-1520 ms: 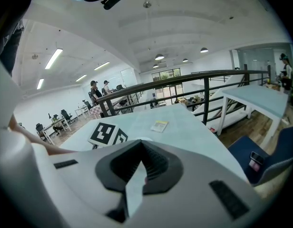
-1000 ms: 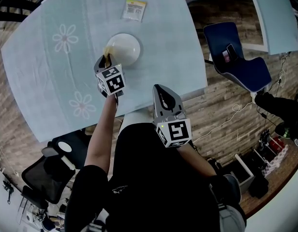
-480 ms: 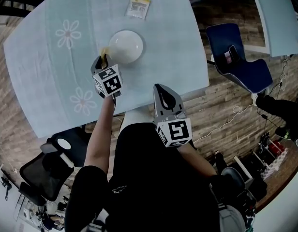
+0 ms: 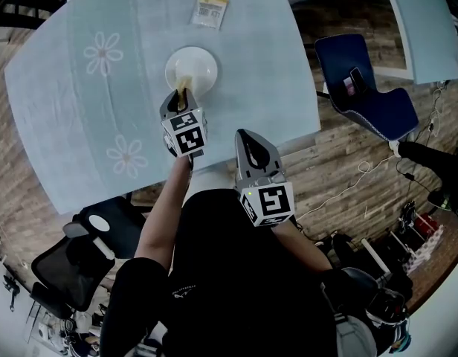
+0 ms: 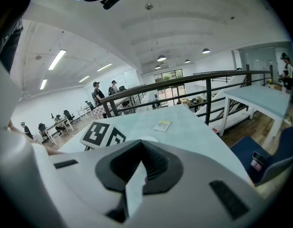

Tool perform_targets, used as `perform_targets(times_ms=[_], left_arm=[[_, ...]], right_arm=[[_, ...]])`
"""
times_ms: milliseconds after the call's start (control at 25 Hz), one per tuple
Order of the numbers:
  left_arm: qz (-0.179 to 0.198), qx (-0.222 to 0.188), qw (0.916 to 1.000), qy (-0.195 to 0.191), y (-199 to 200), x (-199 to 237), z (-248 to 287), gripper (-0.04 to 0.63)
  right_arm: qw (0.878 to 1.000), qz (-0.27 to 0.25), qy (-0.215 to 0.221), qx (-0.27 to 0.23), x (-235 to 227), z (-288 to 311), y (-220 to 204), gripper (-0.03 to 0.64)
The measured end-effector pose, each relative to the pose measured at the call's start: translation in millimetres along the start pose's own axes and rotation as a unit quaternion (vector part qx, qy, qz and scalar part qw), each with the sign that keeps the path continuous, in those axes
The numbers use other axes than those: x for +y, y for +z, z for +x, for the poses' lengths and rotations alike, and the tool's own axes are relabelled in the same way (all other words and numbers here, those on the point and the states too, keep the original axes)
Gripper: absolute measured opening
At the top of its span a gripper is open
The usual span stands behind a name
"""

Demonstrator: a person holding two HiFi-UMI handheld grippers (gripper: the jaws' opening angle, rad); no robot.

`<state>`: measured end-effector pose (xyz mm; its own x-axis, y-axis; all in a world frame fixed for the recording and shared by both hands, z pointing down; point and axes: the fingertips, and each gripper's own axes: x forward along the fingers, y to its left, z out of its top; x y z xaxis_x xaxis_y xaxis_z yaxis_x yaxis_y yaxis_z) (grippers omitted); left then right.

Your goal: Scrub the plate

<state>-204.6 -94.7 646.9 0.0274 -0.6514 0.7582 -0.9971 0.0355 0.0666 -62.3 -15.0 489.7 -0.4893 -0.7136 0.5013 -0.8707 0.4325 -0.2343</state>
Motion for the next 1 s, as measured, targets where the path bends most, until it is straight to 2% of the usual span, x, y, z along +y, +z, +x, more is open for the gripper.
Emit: perform_targets(times_ms=[360, 640, 1000], left_arm=[[0.015, 0.014, 0.9990, -0.040, -7, -44, 4, 0.071], [0.026, 0.022, 0.9989, -0.034, -9, -36, 10, 0.071], [0.013, 0.024, 0.9996, -0.010, -10, -10, 12, 0.071]], right_arm=[[1.000, 0.005, -0.012, -0.002, -6, -4, 0, 0.009], [1.000, 0.006, -0.012, 0.001, -10, -2, -1, 0.009], [1.000, 0.001, -0.005, 0.005, -7, 0, -2, 0.009]])
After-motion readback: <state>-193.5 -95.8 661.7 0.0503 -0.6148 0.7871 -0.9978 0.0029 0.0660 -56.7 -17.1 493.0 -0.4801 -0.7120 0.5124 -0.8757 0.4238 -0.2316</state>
